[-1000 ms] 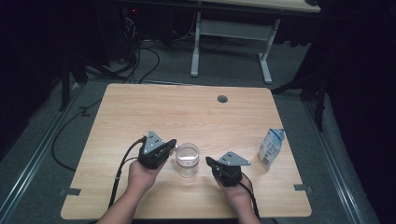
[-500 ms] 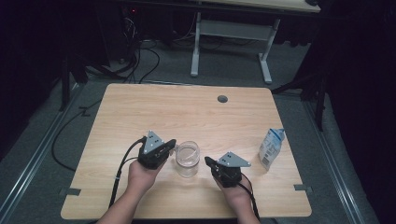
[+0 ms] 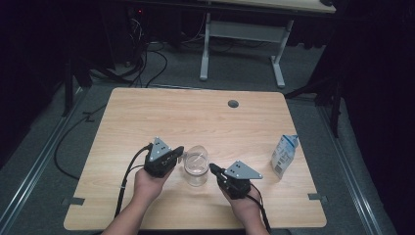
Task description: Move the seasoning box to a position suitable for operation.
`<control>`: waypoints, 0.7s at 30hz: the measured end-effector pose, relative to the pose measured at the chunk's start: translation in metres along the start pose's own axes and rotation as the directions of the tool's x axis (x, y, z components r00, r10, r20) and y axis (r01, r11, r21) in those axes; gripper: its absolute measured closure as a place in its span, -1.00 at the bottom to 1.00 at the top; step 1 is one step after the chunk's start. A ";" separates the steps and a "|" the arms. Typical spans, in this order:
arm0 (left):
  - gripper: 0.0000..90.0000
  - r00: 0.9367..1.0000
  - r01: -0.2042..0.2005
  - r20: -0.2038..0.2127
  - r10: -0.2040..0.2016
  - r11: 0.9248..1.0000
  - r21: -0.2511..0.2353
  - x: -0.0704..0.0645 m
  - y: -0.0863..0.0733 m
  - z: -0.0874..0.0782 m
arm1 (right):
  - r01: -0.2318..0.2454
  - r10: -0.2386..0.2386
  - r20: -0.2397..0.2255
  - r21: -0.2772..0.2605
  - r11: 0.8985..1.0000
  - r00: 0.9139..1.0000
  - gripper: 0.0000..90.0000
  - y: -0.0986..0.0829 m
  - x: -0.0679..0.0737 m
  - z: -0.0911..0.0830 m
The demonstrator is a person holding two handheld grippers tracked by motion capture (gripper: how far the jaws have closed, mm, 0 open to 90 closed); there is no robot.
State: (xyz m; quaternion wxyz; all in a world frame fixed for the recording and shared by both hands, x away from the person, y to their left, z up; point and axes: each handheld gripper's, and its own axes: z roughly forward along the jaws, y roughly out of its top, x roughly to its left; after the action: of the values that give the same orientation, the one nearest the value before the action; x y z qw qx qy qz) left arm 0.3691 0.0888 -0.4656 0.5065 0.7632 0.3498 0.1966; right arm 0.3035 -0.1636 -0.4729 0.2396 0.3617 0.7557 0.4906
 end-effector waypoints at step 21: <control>1.00 0.999 0.034 0.032 -0.033 0.999 -0.031 -0.007 -0.023 -0.029 | 0.014 -0.014 -0.021 -0.008 1.000 1.000 1.00 0.006 0.011 0.003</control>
State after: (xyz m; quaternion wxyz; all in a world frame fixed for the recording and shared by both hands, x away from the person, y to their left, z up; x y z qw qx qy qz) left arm 0.3376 0.1082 -0.4742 0.5272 0.7520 0.3515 0.1816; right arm 0.3009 -0.1519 -0.4685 0.2367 0.3501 0.7587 0.4957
